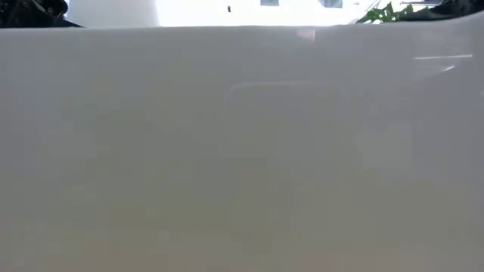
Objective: Stack baskets by color
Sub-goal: Stack the middle white bin on the bottom white bin
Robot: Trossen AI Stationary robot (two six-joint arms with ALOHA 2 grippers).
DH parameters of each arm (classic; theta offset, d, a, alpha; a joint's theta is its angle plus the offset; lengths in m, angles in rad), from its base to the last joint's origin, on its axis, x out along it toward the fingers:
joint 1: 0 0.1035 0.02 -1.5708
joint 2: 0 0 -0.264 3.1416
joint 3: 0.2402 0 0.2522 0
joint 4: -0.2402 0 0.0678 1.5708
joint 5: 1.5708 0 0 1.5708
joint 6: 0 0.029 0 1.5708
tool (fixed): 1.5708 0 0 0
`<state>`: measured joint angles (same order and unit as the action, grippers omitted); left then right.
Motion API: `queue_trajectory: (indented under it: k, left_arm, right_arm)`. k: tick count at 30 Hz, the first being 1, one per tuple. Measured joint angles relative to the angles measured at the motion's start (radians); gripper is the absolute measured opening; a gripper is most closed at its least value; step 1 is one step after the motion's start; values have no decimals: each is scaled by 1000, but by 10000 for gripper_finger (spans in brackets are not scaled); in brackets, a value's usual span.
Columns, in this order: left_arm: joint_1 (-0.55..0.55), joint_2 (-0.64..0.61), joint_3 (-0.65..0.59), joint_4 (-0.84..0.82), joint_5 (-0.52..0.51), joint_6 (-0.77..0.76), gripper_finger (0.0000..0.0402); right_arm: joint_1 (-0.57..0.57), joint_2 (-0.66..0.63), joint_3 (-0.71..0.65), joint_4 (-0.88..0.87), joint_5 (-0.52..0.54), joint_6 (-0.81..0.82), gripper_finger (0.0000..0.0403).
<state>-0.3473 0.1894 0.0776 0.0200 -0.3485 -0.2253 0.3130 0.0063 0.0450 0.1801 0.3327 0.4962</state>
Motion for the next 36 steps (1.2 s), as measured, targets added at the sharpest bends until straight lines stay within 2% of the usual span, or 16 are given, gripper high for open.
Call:
queue_trajectory:
  k: [7,13,18,24,29,36]
  left_arm:
    - [0,0,0,0,-2,0,136]
    - [0,0,0,4,-3,1,136]
    - [0,0,0,3,-5,50,136]
    - [0,0,0,3,-7,53,136]
    - [0,0,0,3,-7,53,136]
    - [0,0,0,3,-7,53,136]
  right_arm:
    - [0,10,91,-37,-11,-63,114]
    - [0,106,227,-172,17,-118,114]
    - [0,247,387,-413,83,-90,114]
    - [0,436,563,-708,86,59,114]
    - [0,606,665,-858,56,128,114]
    - [0,824,758,-975,-25,133,114]
